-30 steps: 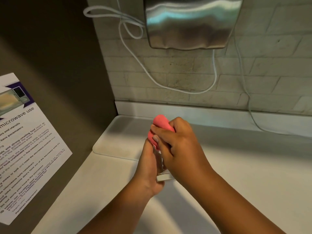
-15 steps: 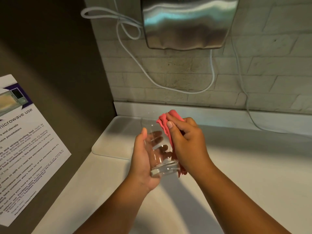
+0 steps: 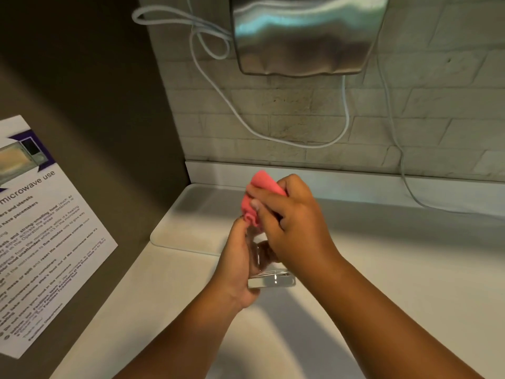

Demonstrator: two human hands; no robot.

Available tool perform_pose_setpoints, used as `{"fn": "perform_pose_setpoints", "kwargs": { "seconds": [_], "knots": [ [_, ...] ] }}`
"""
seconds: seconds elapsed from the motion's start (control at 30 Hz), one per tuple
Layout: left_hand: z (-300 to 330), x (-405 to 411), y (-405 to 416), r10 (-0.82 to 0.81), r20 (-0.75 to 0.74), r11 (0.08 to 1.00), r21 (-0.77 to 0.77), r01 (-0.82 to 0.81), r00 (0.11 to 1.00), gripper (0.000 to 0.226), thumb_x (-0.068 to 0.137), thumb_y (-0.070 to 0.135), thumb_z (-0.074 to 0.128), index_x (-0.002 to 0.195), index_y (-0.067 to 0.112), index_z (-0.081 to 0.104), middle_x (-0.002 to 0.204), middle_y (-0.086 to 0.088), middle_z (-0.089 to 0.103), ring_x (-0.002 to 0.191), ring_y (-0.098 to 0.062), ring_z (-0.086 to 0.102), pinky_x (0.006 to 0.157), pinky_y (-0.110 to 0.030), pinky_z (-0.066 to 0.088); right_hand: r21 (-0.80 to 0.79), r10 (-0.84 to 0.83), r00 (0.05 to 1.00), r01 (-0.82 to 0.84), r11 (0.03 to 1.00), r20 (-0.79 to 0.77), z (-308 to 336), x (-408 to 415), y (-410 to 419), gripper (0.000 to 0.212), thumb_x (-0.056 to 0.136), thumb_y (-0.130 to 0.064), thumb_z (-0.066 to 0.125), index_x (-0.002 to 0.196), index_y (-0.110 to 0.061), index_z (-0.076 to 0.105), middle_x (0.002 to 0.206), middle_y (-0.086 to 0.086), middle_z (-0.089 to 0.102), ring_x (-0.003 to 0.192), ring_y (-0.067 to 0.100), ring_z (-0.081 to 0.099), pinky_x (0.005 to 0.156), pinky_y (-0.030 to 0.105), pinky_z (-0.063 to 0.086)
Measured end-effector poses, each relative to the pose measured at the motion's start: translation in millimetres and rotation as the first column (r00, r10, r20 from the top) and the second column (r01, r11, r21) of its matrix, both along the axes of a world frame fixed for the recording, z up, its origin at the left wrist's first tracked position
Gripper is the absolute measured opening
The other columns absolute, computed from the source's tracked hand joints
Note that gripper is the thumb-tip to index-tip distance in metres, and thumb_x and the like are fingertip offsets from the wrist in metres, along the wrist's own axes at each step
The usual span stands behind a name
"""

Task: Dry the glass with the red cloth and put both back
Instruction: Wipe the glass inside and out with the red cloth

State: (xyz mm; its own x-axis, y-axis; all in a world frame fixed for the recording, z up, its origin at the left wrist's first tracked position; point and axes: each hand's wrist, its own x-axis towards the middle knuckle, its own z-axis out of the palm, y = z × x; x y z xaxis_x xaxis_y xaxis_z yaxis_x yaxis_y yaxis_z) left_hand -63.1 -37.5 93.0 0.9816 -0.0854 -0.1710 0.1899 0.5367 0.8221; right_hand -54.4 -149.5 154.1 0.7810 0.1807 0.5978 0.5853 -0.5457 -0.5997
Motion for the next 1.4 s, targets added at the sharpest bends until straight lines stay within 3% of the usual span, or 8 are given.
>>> {"fn": "perform_pose_setpoints", "kwargs": {
  "seconds": [0.33,0.5,0.67,0.9,1.0,1.17,1.23,1.4],
  "knots": [
    [-4,3,8,-0.039,-0.052,0.942,-0.336,0.019,0.998,0.068,0.089,0.063,0.066,0.12,0.003,0.072,0.108,-0.02,0.069,0.08,-0.033,0.066,0.067,-0.042,0.061,0.354,-0.02,0.941,0.147,0.924,-0.339,-27,14,-27,0.025,0.099,-0.025,0.059,0.117,-0.04,0.068,0.107,-0.001,0.062,0.1,-0.001,0.059,0.079,-0.003,0.039],
    [-1,8,20,-0.045,-0.065,0.968,-0.251,0.027,0.997,0.059,0.088,0.053,0.067,0.13,0.011,0.063,0.118,-0.02,0.066,0.087,-0.041,0.07,0.074,-0.051,0.063,0.495,-0.031,0.947,0.195,0.847,-0.319,-25,3,-53,0.023,0.098,-0.027,0.06,0.114,-0.036,0.074,0.112,-0.021,0.065,0.115,0.0,0.058,0.104,0.026,0.044],
    [-1,3,29,-0.079,-0.046,0.959,-0.275,0.064,0.996,0.083,0.077,0.073,0.072,0.131,0.011,0.068,0.117,-0.02,0.067,0.084,-0.04,0.072,0.074,-0.052,0.061,0.579,0.004,0.938,0.211,0.787,-0.347,-14,-7,-63,0.026,0.098,-0.026,0.06,0.119,-0.021,0.073,0.119,-0.005,0.067,0.112,0.012,0.066,0.103,0.038,0.049],
    [-2,5,14,-0.044,0.012,0.939,-0.341,0.046,0.999,0.07,0.086,0.068,0.067,0.133,0.016,0.065,0.131,-0.023,0.06,0.089,-0.033,0.069,0.078,-0.043,0.058,0.504,0.052,0.99,0.022,0.863,-0.132,-8,-33,-40,0.028,0.094,-0.017,0.063,0.114,-0.036,0.07,0.114,-0.005,0.064,0.106,-0.008,0.059,0.087,0.004,0.045],
    [-2,5,10,-0.096,0.0,0.94,-0.329,0.09,0.995,0.081,0.087,0.069,0.067,0.144,0.013,0.056,0.133,-0.025,0.063,0.113,-0.038,0.068,0.097,-0.05,0.056,0.258,0.027,1.0,-0.026,0.966,-0.002,-13,-46,-23,0.034,0.091,-0.024,0.063,0.124,-0.025,0.067,0.099,-0.002,0.058,0.091,0.001,0.059,0.079,0.006,0.045],
    [-9,2,14,-0.136,0.015,0.944,-0.303,0.134,0.991,0.073,0.091,0.069,0.063,0.137,0.013,0.068,0.112,-0.016,0.075,0.1,-0.03,0.076,0.085,-0.042,0.063,-0.131,0.095,0.99,-0.081,0.988,0.106,-18,-54,-6,0.036,0.094,-0.036,0.06,0.128,-0.027,0.066,0.106,-0.011,0.049,0.097,0.004,0.047,0.082,0.01,0.041],
    [-13,-2,11,-0.143,0.042,0.955,-0.257,0.149,0.989,0.057,0.095,0.059,0.064,0.116,0.01,0.08,0.101,-0.014,0.08,0.095,-0.027,0.079,0.078,-0.037,0.064,-0.101,0.087,0.992,-0.078,0.992,0.095,-13,-48,-2,0.032,0.092,-0.032,0.064,0.122,-0.021,0.07,0.105,-0.007,0.053,0.099,-0.004,0.044,0.083,0.008,0.039],
    [-15,-9,-3,-0.118,0.104,0.974,-0.184,0.135,0.988,0.059,0.081,0.059,0.077,0.123,0.017,0.078,0.119,-0.011,0.075,0.097,-0.027,0.072,0.081,-0.037,0.06,0.059,-0.062,0.99,0.055,0.997,0.126,8,-8,-8,0.03,0.092,-0.018,0.069,0.122,-0.017,0.072,0.1,-0.001,0.05,0.094,0.012,0.053,0.084,0.016,0.044]
  ]
}}
